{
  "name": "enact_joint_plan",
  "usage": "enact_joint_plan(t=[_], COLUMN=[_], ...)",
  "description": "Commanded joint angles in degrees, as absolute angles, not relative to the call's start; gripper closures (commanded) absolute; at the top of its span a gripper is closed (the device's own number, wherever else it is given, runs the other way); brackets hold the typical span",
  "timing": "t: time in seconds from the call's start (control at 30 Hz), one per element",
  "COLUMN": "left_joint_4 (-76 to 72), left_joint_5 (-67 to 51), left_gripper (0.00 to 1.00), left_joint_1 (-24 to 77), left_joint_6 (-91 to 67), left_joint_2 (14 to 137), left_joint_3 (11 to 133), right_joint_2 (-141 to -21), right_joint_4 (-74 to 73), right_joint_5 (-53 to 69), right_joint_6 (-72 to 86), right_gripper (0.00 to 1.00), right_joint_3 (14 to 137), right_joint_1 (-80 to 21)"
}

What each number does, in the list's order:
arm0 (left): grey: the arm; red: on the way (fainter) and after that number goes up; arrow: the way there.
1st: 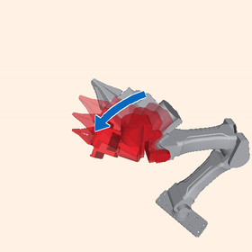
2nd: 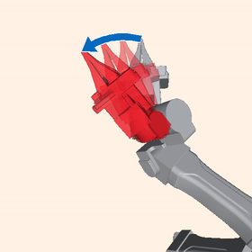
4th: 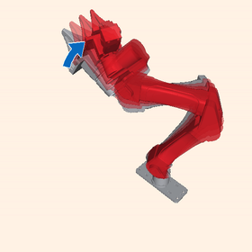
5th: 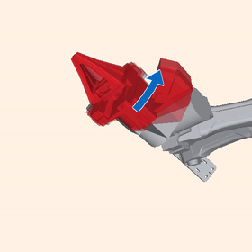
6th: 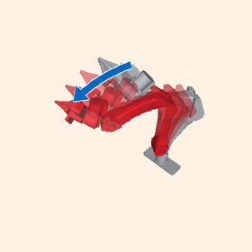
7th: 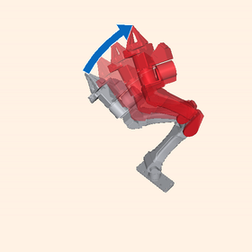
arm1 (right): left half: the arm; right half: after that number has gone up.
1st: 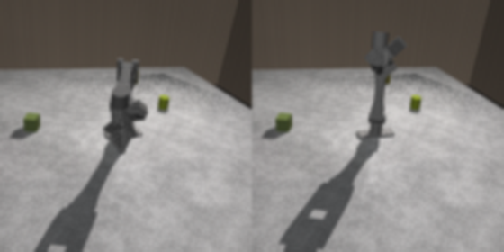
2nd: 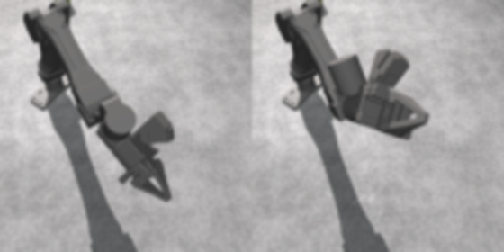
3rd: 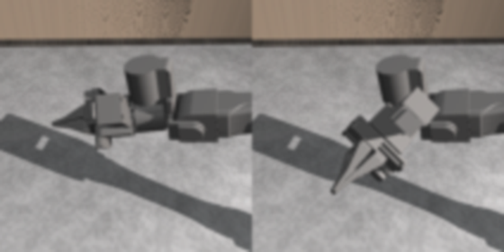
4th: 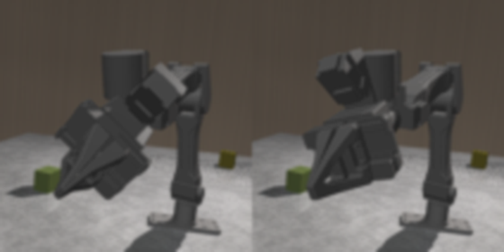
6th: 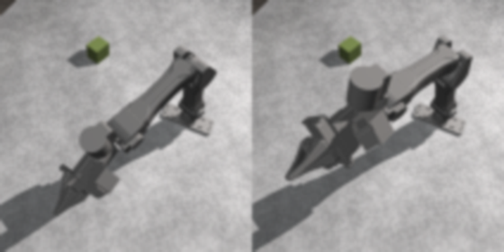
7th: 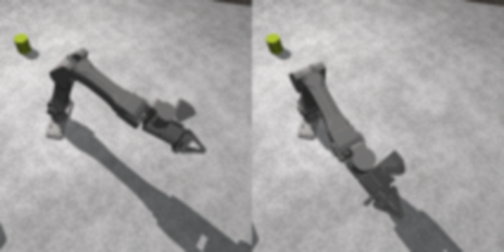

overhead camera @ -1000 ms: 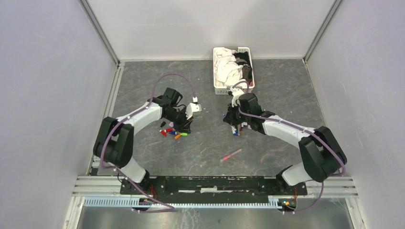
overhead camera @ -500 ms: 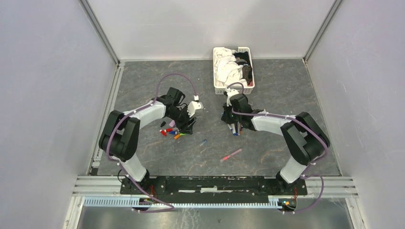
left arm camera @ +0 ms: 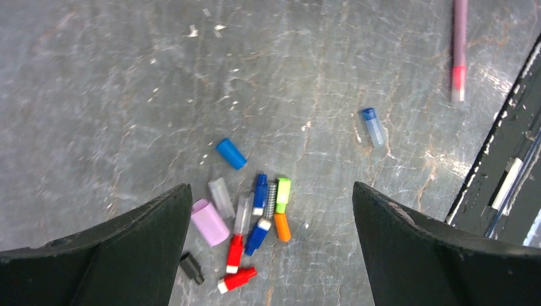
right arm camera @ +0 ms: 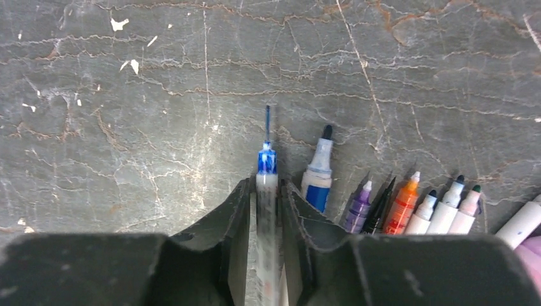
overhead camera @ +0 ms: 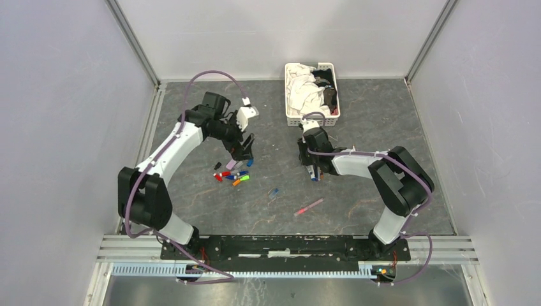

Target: Open the pen caps

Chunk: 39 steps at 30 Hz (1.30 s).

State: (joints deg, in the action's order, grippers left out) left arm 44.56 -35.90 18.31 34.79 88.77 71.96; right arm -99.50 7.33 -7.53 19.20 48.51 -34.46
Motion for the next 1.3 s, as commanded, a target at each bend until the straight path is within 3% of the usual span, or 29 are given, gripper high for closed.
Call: enact_joint_plan(t=[0.0, 0.1, 0.3, 0.4, 0.53, 0.73, 0.87, 0.93, 1.27], left_joint_4=[48.37, 46.32, 44.02, 44.00, 45.95, 44.99, 46.41, 47.55, 52.14], left_joint_5=[-31.85, -27.94, -19.35, -17.08, -19.52, -18.39, -20.08, -21.21, -26.48], left_gripper=[0.00, 0.00, 0.00, 0.00, 0.00, 0.00, 0.00, 0.00, 0.00], left_joint_1=[14.86, 12.36, 9.58, 7.47, 4.46, 4.39, 4.39, 4.39, 4.42], left_joint_6=[28.74, 26.70, 23.77, 20.97, 20.35, 22.01, 23.47, 24.54, 28.92], left_joint_2=[86.33, 84.47, 82.22, 82.55, 84.24, 81.20, 79.76, 79.65, 78.91], left_joint_3=[75.35, 74.58, 74.19, 74.88, 76.28, 72.39, 70.59, 70.42, 69.81], right_joint_2=[-98.49, -95.89, -87.37, -83.78, -83.42, -79.28, -79.17, -79.12, -70.39], right_joint_4=[7.32, 6.44, 4.93, 4.75, 3.72, 9.95, -6.72, -10.82, -8.62], right_joint_5=[-11.54, -11.23, -10.31, -7.38, 5.37, 17.45, 5.22, 5.88, 8.45], right_joint_6=[18.22, 16.83, 14.43, 14.29, 22.06, 25.75, 9.98, 5.32, -6.27], right_gripper=[0.65, 0.56, 0.48, 0.31, 0.02, 0.02, 0.02, 0.02, 0.02], right_joint_3=[48.98, 49.04, 47.89, 47.93, 51.46, 45.45, 52.68, 53.09, 34.91], right_joint_1=[-34.70, -34.89, -35.36, -35.44, -31.99, -28.19, -37.45, -40.94, -47.10])
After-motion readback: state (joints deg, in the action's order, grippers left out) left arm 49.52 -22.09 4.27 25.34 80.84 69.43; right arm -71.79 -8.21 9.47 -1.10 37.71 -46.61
